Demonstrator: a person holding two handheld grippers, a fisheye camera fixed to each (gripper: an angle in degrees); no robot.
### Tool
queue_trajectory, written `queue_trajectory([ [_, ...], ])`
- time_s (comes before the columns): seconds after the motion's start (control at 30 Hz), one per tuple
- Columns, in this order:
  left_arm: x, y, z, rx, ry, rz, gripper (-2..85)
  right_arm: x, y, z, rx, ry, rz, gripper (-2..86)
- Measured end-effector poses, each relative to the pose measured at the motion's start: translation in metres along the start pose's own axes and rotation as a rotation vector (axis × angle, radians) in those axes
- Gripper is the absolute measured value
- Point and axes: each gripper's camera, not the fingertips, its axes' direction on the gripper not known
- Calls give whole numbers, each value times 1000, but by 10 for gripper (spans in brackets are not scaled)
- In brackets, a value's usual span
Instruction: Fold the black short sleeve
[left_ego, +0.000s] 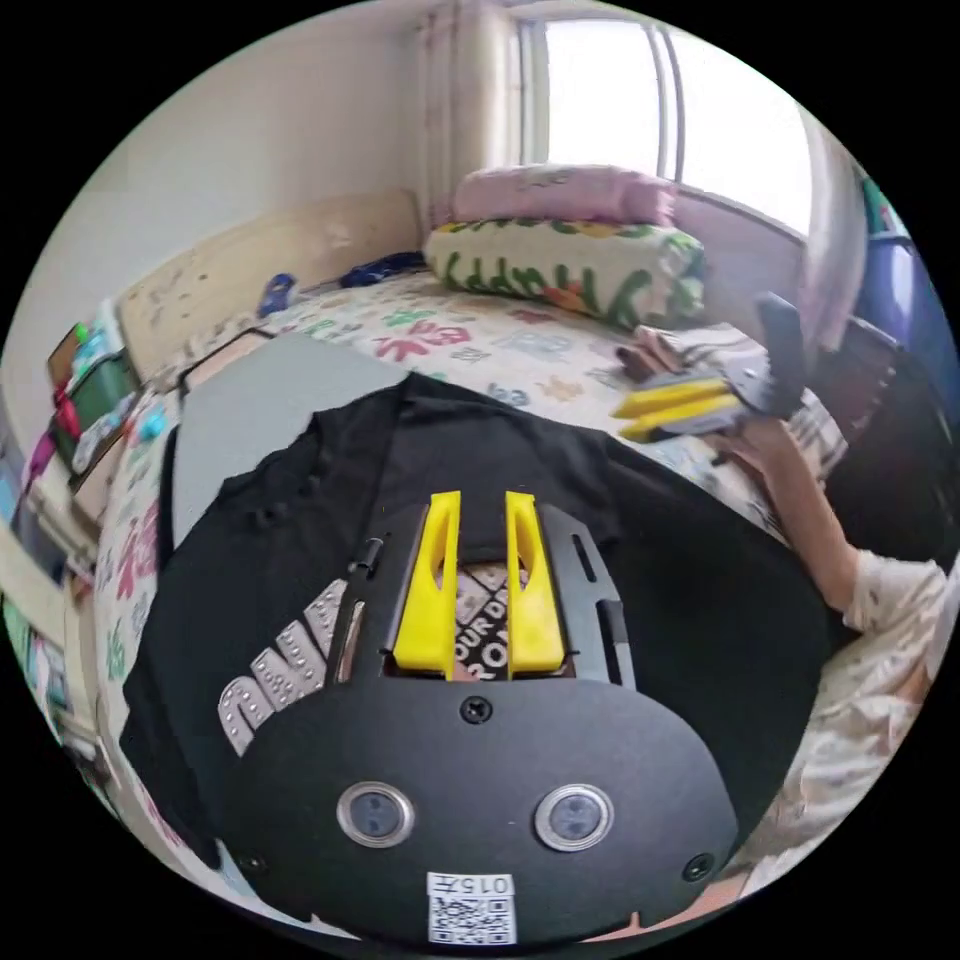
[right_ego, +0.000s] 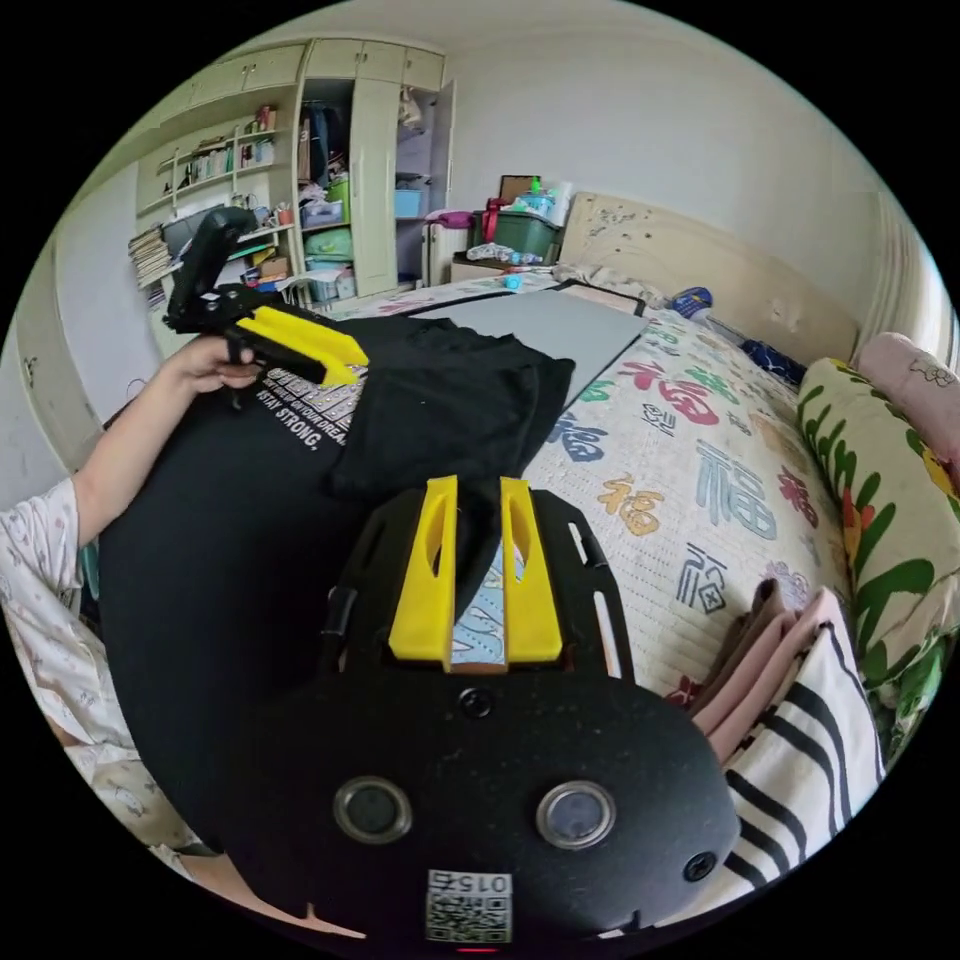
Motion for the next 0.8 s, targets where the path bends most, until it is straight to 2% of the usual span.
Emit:
queue_trajectory([
  [0.07, 38, -24, 32, -90, 96, 128, 100, -8, -4, 15, -57, 12, -16, 84],
  [0.17, 64, -49, 63, -171, 91, 189, 84, -21, -9, 27, -97, 86, -39, 62],
  [0.33, 69, -86, 64, -136, 103, 219, 25, -18, -11, 30, -153, 119, 12, 19],
  [0.43, 66, -114, 70, -157, 81, 230, 29, -19, -10, 31, -173, 105, 6, 20],
  [0.53, 48, -140, 59, -149, 156, 268, 63, -16, -6, 15, -155, 111, 12, 38],
  [0.6, 17, -156, 38, -92, 185, 214, 74, -17, -4, -3, -93, 120, 4, 55],
  [0.67, -49, -176, 11, -10, 35, -5, 82, -29, -1, -29, 46, 44, -63, 56],
  [0.77, -136, -181, -1, 18, -216, -274, 92, -49, -4, -44, 72, -117, -179, 71],
  [0.8, -150, -182, -1, 18, -213, -300, 95, -53, -4, -46, 72, -145, -202, 75],
])
